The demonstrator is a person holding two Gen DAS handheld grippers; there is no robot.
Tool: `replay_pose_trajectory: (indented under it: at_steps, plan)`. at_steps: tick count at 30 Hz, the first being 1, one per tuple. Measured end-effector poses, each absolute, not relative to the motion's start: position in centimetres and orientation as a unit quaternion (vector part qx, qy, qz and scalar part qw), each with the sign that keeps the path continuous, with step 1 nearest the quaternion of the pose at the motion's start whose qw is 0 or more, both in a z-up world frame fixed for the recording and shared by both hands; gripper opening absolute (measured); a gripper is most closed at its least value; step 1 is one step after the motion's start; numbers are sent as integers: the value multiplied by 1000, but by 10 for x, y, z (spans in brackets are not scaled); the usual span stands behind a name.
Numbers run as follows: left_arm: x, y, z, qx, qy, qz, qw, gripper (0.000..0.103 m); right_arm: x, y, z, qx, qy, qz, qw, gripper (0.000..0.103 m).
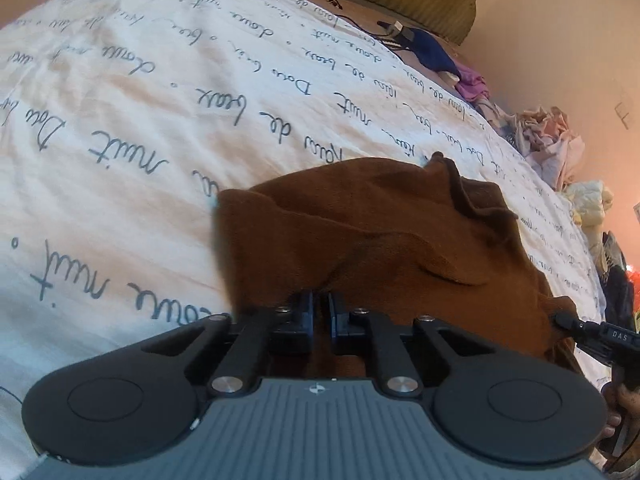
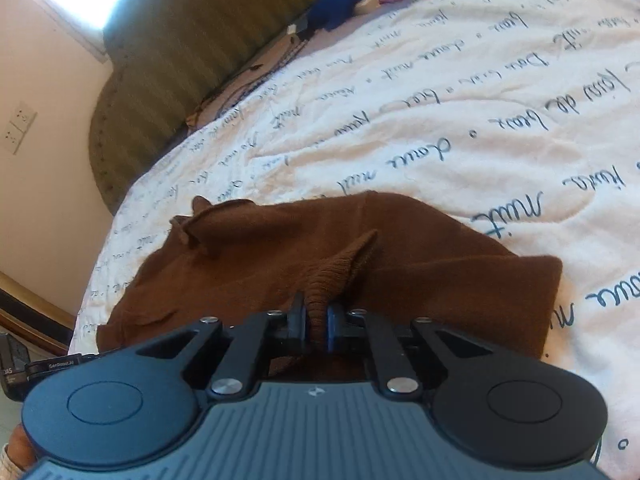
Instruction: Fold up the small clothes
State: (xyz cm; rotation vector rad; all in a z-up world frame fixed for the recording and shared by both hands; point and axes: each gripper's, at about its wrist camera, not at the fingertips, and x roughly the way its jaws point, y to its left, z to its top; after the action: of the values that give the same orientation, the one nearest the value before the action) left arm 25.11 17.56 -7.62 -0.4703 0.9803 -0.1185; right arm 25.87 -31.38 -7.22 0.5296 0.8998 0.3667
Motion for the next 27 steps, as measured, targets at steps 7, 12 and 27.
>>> replay_pose_trajectory:
  at_steps: [7,12,27]
  plan:
    - [248,163,-64,-198,465,-82,859,36,228,-313,-12,202,366,181,890,8]
    - [241,148,-56,-154,453,-102,872,81,217,-327,9,176,357,176,900,8]
    - [233,135,-51,-38,466,-107,877,91,216,-356,-56,166,431,111,880,23]
